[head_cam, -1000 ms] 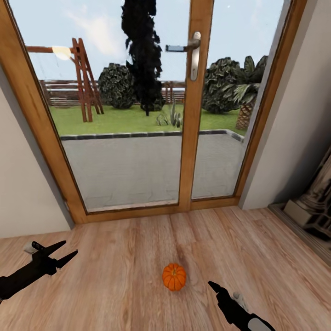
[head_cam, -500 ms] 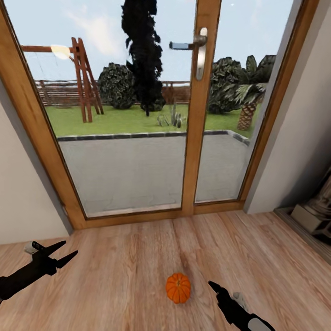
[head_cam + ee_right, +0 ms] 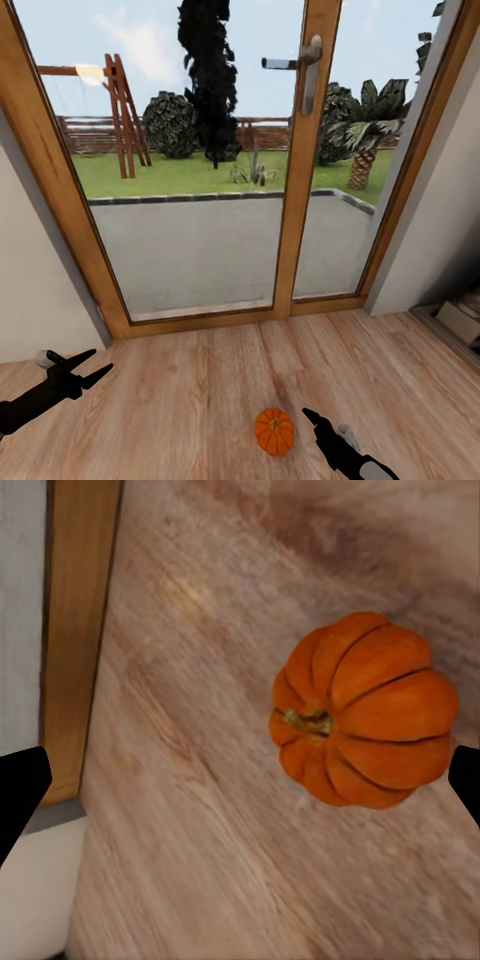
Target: Place each of the two pumpkins and all three candles from the living room inside a cabinet in the living room (use any cabinet), then make sure every cabinet is closed, and position the cauldron so it is next to a table in the living room.
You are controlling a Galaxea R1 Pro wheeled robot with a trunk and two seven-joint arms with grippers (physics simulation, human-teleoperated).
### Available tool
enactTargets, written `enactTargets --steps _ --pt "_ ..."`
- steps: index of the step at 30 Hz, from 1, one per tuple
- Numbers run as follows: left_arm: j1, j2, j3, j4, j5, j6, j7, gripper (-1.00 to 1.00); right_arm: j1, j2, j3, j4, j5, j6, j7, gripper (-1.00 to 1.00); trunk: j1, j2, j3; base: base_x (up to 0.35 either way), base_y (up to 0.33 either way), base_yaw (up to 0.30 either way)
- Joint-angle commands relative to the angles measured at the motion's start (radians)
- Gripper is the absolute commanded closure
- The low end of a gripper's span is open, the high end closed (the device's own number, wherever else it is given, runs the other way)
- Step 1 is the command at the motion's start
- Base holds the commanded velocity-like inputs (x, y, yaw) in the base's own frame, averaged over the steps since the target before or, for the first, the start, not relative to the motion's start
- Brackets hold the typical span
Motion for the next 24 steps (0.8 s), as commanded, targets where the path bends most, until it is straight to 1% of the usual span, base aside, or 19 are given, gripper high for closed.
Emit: enactTargets --steps 1,6,14,22,24 --pt "-0.001 0.001 -0.007 0.001 0.004 0.011 -0.005 -1.0 -0.001 -0.001 0.004 0.0 -0.009 0.004 0.002 -1.0 0.0 0.0 -0.001 0.095 0.063 0.0" --pt "-0.001 0.0 -0.008 0.0 0.004 0.011 -0.005 -1.0 -0.001 -0.001 0.004 0.0 -0.009 0.005 0.002 -1.0 0.0 0.0 -0.001 0.157 0.147 0.0" --pt "-0.001 0.0 -0.008 0.001 0.004 0.009 -0.005 -1.0 -0.001 -0.002 0.004 0.0 -0.009 0.005 0.002 -1.0 0.0 0.0 -0.001 0.142 0.093 0.0" --pt "-0.001 0.0 -0.005 0.002 0.006 0.008 -0.005 -1.0 -0.001 -0.003 0.004 0.0 -0.008 0.005 -0.005 -1.0 0.0 0.0 -0.001 0.023 0.012 0.0" --pt "-0.001 0.0 -0.005 0.001 0.005 0.008 -0.005 -1.0 -0.001 -0.003 0.004 0.0 -0.008 0.005 -0.006 -1.0 0.001 -0.001 -0.009 0.0 0.0 0.0"
